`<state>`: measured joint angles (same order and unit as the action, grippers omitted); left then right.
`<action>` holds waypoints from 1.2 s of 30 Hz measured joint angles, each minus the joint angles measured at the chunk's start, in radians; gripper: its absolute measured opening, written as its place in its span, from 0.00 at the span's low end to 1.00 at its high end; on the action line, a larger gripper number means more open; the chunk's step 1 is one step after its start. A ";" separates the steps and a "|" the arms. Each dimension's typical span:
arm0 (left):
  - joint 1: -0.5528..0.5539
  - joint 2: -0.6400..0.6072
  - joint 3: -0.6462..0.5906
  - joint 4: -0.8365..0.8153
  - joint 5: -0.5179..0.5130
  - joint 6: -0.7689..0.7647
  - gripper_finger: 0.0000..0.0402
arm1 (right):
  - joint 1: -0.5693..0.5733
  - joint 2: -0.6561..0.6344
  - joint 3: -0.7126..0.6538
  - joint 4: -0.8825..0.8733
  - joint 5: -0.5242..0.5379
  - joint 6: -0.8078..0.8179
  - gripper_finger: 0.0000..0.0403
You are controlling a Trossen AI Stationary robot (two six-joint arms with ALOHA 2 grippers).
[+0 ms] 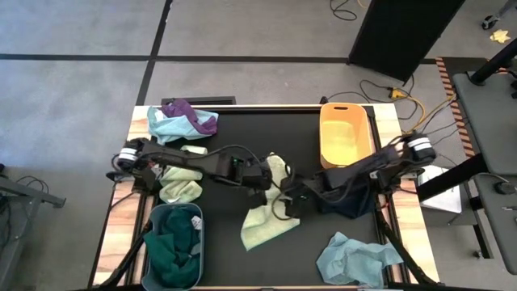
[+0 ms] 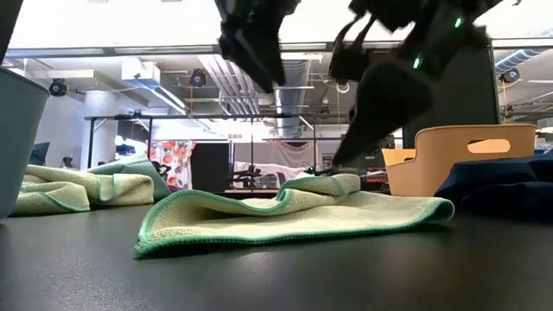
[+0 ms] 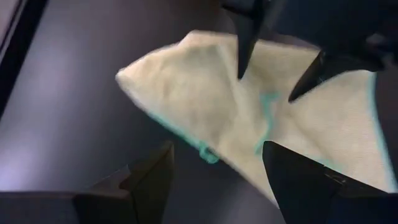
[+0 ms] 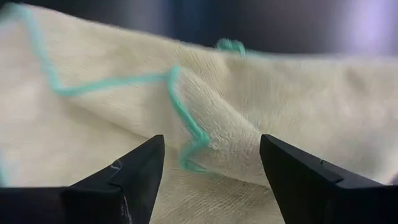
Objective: Sort microfiber towel by color & place in baskets
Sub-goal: Put the right light green microfiber towel into the yellow bin
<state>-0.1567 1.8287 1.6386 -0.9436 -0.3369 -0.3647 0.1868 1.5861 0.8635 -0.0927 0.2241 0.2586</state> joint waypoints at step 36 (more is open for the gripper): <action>0.017 -0.645 -0.818 0.602 -0.046 0.052 0.58 | -0.087 -0.339 0.321 -0.778 0.809 0.359 0.05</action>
<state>-0.1393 1.1834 0.8206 -0.3417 -0.3833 -0.3130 0.1001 1.2468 1.1844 -0.8704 1.0329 0.6178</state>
